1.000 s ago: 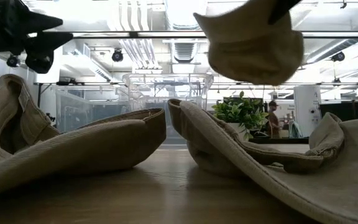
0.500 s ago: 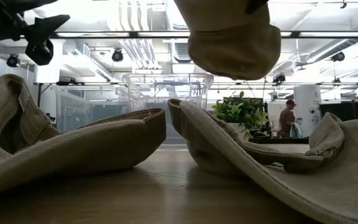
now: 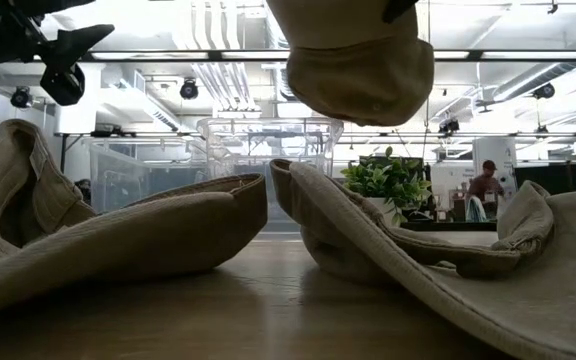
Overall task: Pick & Place hat
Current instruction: Put the top brown cap into the right transparent bin
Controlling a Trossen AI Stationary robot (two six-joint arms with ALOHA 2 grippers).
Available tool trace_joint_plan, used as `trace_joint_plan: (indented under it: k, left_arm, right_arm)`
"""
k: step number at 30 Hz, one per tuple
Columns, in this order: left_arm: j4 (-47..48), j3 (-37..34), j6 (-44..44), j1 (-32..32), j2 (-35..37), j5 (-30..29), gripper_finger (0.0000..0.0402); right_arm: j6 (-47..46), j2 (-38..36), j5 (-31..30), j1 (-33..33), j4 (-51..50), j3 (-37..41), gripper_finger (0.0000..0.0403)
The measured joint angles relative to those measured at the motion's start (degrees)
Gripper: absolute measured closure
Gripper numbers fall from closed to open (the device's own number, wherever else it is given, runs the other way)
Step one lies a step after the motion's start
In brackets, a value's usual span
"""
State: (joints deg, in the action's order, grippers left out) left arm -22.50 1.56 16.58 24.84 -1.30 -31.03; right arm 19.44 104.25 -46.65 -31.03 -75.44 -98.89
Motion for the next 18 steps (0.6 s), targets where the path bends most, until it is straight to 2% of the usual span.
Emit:
trace_joint_plan:
  k: [7, 9, 15, 18]
  left_arm:
    - [-2.2, 0.0, 2.6, 0.0, -0.1, 0.0, 0.0237]
    - [-4.3, 0.0, -0.2, 0.0, -0.6, 0.2, 0.0237]
    - [-5.3, 3.7, -15.9, 0.0, -5.5, 1.7, 0.0237]
    - [-5.3, 7.2, -17.4, 0.0, -9.6, 1.2, 0.0237]
  right_arm:
    - [2.1, 0.0, 0.1, 0.3, 0.9, 0.0, 0.0390]
    - [3.4, 0.0, 0.2, 0.6, 1.3, 0.0, 0.0390]
    - [6.2, 0.0, 0.6, 2.1, 1.6, 0.0, 0.0390]
    - [8.8, 0.0, -1.7, 2.9, 2.5, 0.0, 0.0390]
